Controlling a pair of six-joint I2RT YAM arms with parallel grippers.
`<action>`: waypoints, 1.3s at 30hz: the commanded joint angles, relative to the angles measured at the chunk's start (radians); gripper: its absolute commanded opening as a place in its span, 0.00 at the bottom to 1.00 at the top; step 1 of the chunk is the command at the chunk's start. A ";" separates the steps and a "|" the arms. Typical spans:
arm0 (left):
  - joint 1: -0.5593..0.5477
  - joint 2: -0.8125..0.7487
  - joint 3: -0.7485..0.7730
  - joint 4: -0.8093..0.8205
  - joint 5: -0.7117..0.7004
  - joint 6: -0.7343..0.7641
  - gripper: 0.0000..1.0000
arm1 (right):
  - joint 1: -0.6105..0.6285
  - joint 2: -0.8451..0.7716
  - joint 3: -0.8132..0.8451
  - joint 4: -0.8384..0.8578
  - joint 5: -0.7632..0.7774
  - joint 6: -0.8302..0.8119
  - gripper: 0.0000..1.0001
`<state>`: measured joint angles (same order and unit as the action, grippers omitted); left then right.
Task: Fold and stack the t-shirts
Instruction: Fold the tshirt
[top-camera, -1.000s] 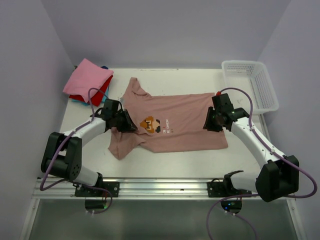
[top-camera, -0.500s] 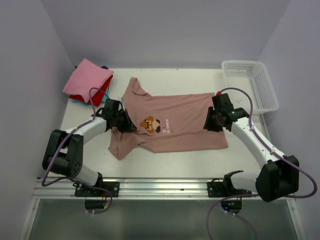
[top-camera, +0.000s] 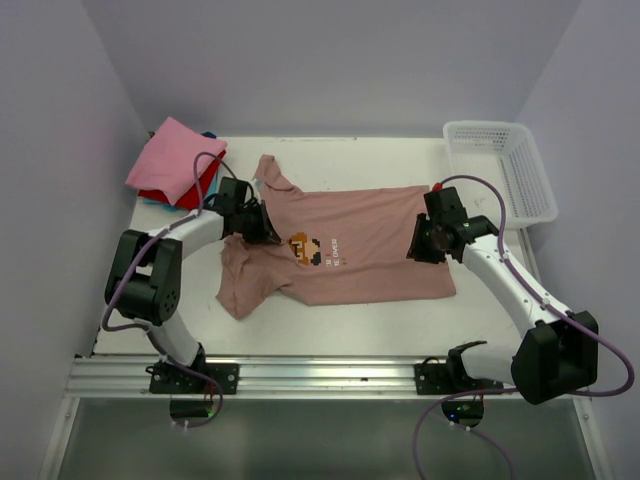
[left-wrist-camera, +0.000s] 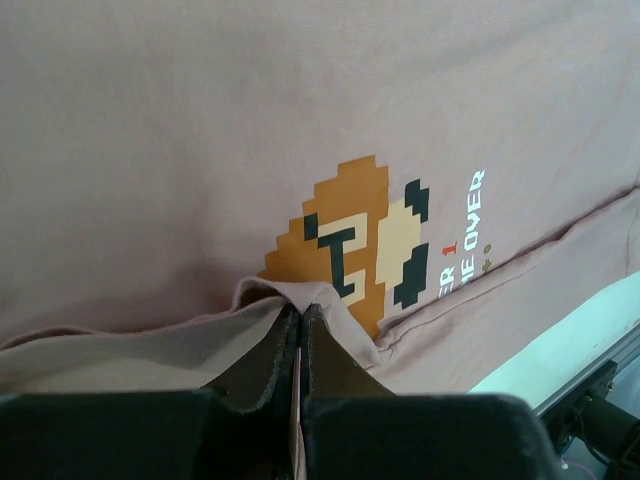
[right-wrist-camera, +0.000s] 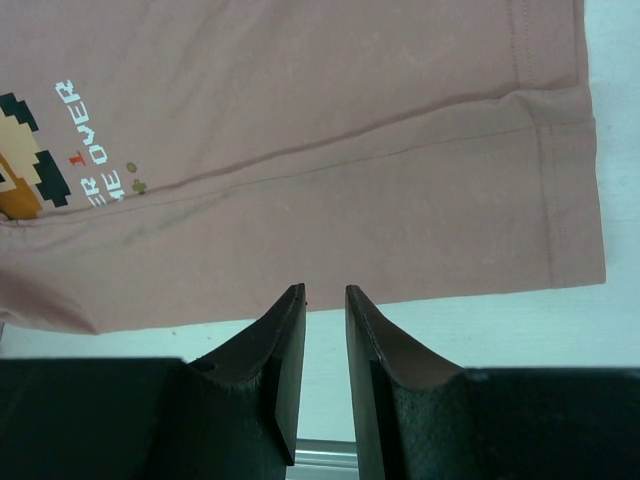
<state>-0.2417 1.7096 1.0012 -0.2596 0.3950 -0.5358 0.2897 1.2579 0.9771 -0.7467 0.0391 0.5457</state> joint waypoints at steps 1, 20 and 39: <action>0.005 0.048 0.060 -0.007 0.050 0.063 0.00 | 0.005 -0.020 0.000 0.012 0.010 -0.004 0.27; -0.024 0.053 0.109 0.003 0.130 0.165 0.00 | 0.005 -0.012 -0.025 0.043 0.004 -0.007 0.25; -0.051 -0.011 0.152 -0.075 -0.060 0.168 1.00 | 0.005 -0.035 -0.043 0.049 0.002 -0.012 0.31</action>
<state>-0.2913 1.7939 1.1786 -0.3214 0.4202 -0.3607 0.2897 1.2552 0.9409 -0.7193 0.0353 0.5419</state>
